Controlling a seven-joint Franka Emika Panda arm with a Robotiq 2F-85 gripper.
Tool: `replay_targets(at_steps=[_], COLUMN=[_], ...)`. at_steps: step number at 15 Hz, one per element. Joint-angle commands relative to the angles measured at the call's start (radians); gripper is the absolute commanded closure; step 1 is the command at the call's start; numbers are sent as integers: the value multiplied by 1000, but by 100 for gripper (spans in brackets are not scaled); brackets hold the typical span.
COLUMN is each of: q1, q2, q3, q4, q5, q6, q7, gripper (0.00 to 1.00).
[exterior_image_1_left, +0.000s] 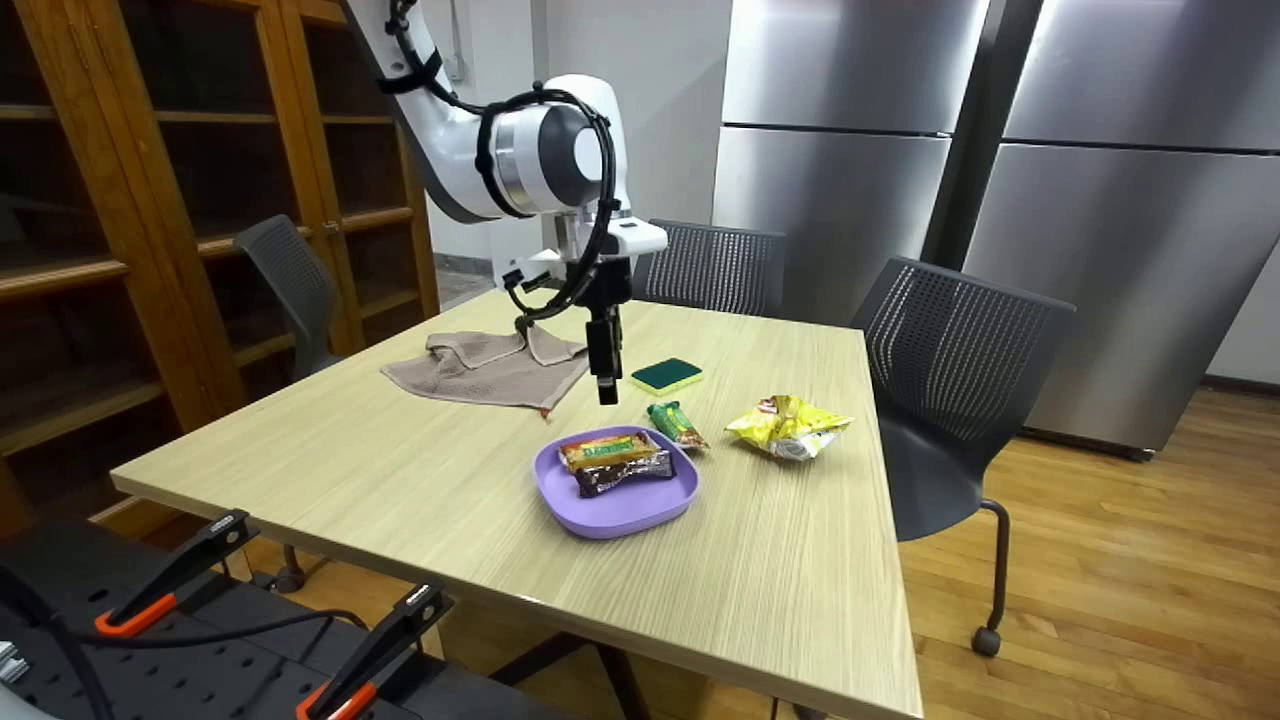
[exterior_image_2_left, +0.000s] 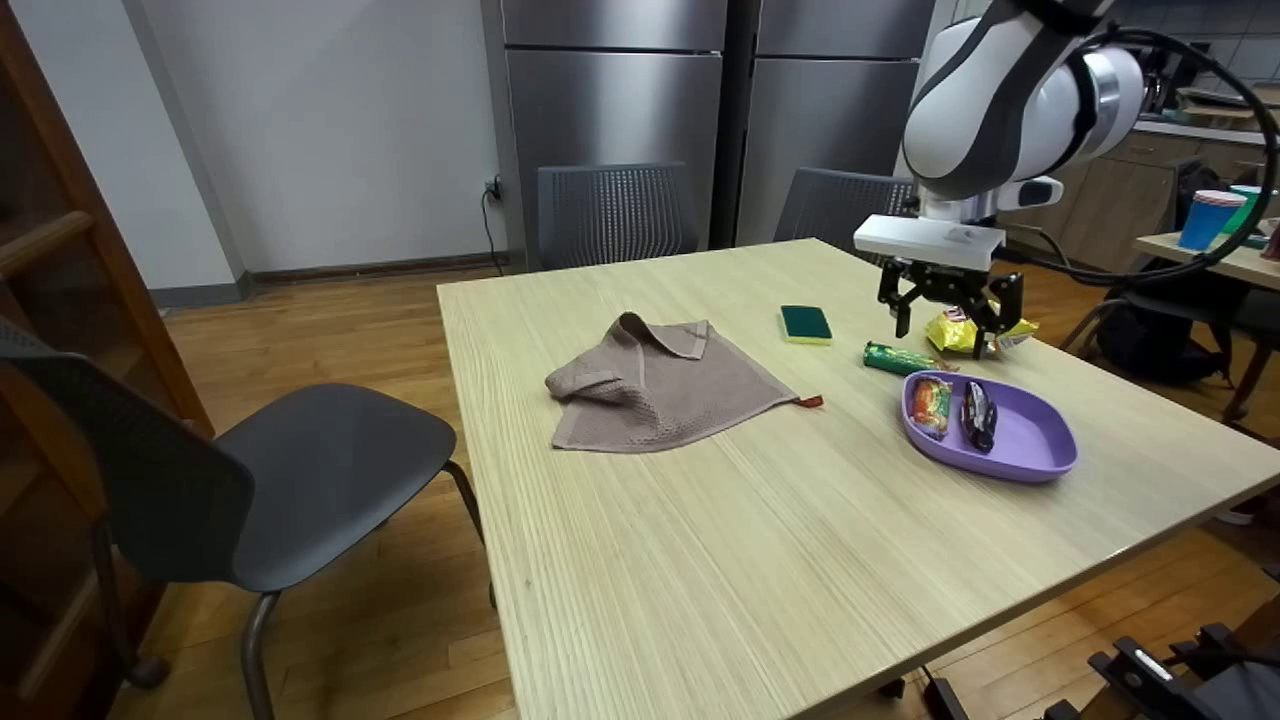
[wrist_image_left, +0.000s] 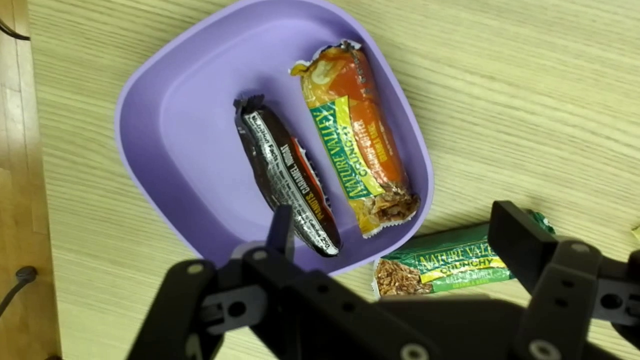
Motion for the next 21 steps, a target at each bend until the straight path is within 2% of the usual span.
replay_targets(at_steps=[1, 14, 21], q1=[-32, -139, -152], q2=[8, 113, 190], q3=[16, 65, 75], q4=[31, 175, 261], q5=[-23, 26, 35], q6=[-11, 11, 19], q7=[-69, -469, -687], gripper=[0, 0, 0])
